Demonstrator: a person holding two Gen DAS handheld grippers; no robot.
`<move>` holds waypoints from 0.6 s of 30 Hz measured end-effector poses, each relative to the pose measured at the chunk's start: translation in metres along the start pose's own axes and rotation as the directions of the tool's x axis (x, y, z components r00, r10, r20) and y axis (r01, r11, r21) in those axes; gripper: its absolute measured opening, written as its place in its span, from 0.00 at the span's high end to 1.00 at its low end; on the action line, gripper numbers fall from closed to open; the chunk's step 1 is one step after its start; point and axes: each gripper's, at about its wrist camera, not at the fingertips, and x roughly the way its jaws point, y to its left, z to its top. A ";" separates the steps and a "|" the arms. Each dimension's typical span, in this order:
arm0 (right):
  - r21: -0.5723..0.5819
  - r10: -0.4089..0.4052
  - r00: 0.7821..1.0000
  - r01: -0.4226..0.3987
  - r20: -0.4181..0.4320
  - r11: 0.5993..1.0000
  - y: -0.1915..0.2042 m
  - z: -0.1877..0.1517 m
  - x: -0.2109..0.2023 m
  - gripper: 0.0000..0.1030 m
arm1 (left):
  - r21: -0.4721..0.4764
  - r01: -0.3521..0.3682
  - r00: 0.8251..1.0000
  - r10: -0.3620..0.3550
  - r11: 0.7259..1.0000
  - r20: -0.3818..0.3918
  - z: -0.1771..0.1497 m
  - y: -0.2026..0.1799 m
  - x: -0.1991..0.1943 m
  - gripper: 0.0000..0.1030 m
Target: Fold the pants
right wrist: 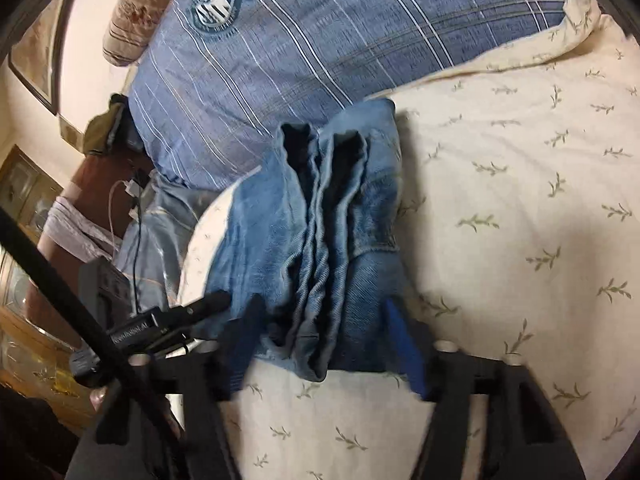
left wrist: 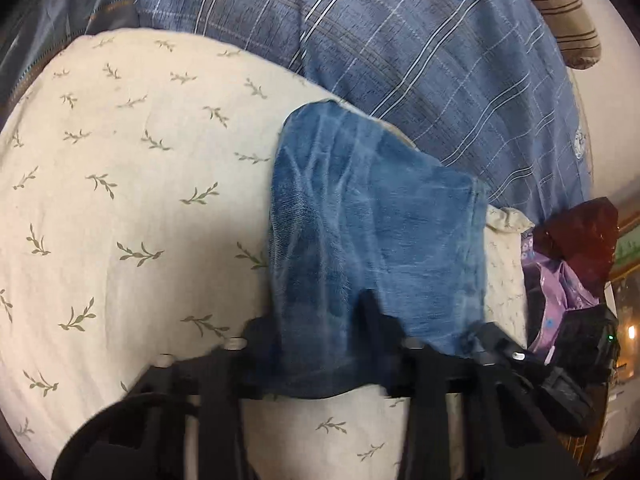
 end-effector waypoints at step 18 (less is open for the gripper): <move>-0.017 0.012 0.994 -0.010 0.110 1.000 0.007 0.051 -0.014 0.25 | 0.144 -0.140 0.989 0.134 0.980 0.055 0.051 -0.036 -0.013 0.38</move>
